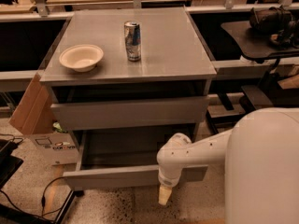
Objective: Open middle drawer
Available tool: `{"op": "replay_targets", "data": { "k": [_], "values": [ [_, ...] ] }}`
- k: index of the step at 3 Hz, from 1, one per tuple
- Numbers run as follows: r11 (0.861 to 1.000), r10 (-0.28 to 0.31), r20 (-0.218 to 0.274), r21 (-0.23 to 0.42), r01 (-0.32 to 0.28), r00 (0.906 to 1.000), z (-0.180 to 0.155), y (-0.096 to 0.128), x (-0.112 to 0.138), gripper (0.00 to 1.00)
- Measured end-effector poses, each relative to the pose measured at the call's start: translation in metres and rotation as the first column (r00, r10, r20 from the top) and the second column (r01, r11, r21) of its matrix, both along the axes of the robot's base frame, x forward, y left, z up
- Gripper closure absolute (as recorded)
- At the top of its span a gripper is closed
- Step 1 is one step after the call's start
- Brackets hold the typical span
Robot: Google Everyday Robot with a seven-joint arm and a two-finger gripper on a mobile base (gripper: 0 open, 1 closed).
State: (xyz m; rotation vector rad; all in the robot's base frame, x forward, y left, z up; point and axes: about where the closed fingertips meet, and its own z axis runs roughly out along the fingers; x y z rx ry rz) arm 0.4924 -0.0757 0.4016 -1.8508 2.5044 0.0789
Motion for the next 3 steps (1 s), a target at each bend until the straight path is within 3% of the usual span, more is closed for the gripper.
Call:
{"op": "replay_targets", "data": {
  "k": [1, 2, 3],
  "values": [
    [1.000, -0.011, -0.021, 0.015, 0.012, 0.9997, 0.0010, 0.0005, -0.0122, 0.49],
    [1.000, -0.011, -0.021, 0.015, 0.012, 0.9997, 0.0037, 0.0004, -0.0123, 0.80],
    [1.000, -0.011, -0.021, 0.015, 0.012, 0.9997, 0.0053, 0.0004, -0.0123, 1.00]
  ]
}}
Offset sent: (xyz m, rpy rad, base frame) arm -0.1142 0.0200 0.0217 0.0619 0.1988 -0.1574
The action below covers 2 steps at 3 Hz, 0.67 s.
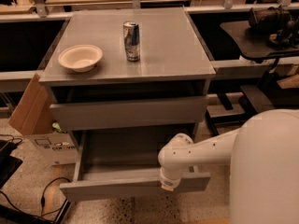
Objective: Open middle drawer
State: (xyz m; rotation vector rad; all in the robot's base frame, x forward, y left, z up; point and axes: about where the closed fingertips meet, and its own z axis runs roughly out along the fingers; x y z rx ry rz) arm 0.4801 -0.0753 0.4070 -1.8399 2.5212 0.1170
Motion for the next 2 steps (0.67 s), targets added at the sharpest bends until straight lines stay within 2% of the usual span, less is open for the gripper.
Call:
{"op": "replay_targets", "data": {
  "k": [1, 2],
  "values": [
    [1.000, -0.002, -0.002, 0.000, 0.002, 1.0000, 0.002, 0.000, -0.002, 0.99],
    [1.000, -0.023, -0.025, -0.006, 0.023, 0.9994, 0.017, 0.003, -0.022, 0.77]
  ]
}}
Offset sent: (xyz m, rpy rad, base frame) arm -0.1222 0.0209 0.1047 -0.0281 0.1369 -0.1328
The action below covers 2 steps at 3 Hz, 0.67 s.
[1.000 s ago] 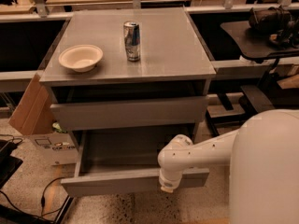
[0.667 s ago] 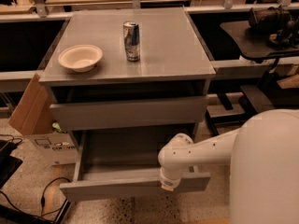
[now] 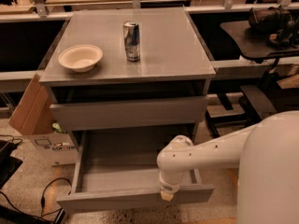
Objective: Open middle drawer
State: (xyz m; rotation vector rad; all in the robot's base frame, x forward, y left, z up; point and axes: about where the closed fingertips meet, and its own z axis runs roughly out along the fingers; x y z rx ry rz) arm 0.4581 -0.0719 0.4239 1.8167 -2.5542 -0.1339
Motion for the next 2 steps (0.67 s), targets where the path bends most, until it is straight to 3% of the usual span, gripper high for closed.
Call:
{"op": "replay_targets", "data": {
  "k": [1, 2],
  "values": [
    [1.000, 0.000, -0.001, 0.000, 0.000, 1.0000, -0.0003, 0.0000, -0.0003, 0.46],
    [1.000, 0.001, -0.003, -0.001, -0.001, 1.0000, -0.0012, -0.0002, -0.0012, 0.23]
  ]
}}
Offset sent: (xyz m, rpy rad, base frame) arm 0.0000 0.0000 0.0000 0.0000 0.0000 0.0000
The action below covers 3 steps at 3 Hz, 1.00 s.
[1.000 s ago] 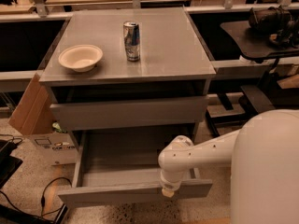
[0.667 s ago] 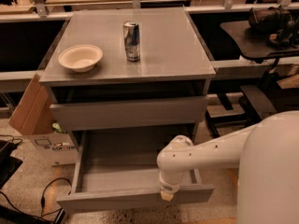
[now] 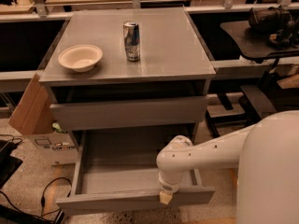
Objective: Open middle drawer
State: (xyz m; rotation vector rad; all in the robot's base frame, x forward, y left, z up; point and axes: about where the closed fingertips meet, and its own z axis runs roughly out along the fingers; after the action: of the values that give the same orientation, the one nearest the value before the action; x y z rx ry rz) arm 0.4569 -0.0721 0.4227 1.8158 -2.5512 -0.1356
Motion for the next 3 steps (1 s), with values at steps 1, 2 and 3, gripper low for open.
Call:
{"op": "replay_targets", "data": {
  "k": [1, 2, 3],
  "values": [
    [1.000, 0.000, -0.003, -0.001, 0.000, 1.0000, -0.001, 0.000, -0.001, 0.00],
    [1.000, 0.001, -0.001, -0.004, -0.001, 1.0000, 0.001, -0.001, -0.001, 0.01],
    [0.997, 0.017, 0.043, -0.080, -0.013, 0.9989, 0.045, -0.009, 0.004, 0.31]
  ]
}}
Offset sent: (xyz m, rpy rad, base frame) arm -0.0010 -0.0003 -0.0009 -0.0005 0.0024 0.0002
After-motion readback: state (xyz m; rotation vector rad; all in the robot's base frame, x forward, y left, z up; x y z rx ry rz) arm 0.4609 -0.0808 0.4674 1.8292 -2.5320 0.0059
